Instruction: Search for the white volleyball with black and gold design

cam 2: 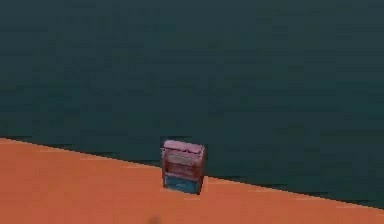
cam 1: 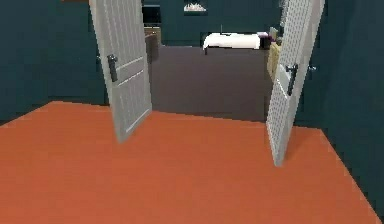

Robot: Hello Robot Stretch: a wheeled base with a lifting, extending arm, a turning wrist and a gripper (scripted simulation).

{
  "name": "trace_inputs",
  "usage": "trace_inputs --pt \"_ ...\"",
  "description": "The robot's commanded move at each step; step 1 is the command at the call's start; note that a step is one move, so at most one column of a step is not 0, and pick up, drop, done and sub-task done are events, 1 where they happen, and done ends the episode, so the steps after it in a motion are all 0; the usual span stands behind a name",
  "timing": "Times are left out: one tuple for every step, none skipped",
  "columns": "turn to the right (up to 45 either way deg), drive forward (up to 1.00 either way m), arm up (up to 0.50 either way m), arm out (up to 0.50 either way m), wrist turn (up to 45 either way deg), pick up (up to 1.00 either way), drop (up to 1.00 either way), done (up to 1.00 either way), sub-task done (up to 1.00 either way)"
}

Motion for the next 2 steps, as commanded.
trace_inputs --pt "3.0 0.00 0.00 0.00 0.0 0.00 0.00 0.00 0.00" --pt "0.0 1.00 0.00 0.00 0.0 0.00 0.00 0.00 0.00"
